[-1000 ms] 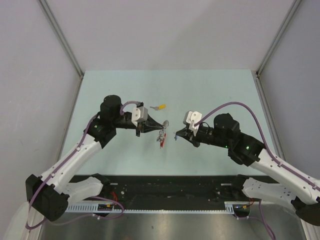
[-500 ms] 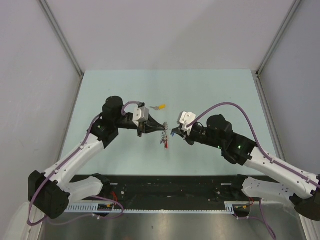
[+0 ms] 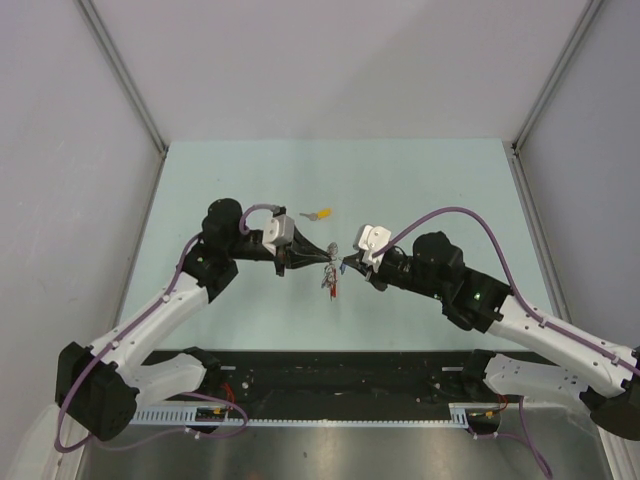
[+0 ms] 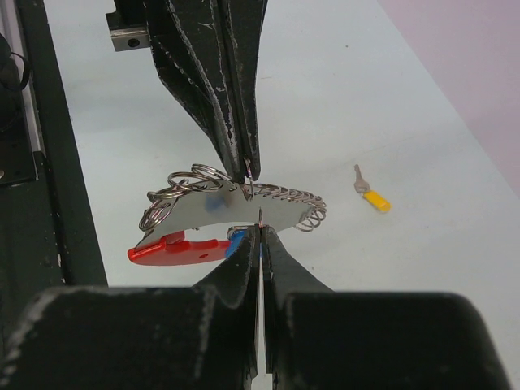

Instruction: Put the keys on the keyring

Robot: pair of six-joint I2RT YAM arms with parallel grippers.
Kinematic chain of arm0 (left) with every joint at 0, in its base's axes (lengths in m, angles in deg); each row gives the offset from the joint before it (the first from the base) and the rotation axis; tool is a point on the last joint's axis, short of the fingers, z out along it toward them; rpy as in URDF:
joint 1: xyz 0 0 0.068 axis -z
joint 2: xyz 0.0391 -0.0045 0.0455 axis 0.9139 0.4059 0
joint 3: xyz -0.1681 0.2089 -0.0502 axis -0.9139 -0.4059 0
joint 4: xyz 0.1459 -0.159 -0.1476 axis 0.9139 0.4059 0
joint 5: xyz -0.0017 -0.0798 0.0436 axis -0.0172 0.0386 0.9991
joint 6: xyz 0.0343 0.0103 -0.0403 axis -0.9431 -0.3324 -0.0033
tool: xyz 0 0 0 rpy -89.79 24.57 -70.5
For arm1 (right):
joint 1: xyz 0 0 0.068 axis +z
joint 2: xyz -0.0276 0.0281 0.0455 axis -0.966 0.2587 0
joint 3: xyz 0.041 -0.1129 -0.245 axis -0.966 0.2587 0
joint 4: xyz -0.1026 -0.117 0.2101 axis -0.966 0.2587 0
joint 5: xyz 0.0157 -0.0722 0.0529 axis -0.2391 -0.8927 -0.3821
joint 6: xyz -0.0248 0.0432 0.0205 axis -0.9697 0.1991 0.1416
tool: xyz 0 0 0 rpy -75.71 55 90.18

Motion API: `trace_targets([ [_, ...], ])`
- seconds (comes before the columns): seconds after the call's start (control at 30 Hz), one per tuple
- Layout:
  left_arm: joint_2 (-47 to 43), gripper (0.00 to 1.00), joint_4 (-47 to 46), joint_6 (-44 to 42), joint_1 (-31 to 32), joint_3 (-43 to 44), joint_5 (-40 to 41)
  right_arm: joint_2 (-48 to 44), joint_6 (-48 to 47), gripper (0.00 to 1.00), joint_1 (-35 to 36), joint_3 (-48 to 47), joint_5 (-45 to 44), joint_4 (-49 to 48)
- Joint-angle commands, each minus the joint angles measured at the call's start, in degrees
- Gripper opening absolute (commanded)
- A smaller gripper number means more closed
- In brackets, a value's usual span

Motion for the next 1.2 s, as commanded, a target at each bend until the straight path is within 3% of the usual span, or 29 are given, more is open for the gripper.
trace_targets([
  [0.0,-1.77,0.0,-4.34,1.73,0.35,-0.34,-2.14,-1.15,-0.62,0.0,0.61,-0.28,0.29,-1.99],
  [1.17,-2.39,0.0,-4.6,1.64,0.26,-0.51,-1.09,-1.86,-0.27,0.0,1.14,-0.28,1.79,-1.99],
])
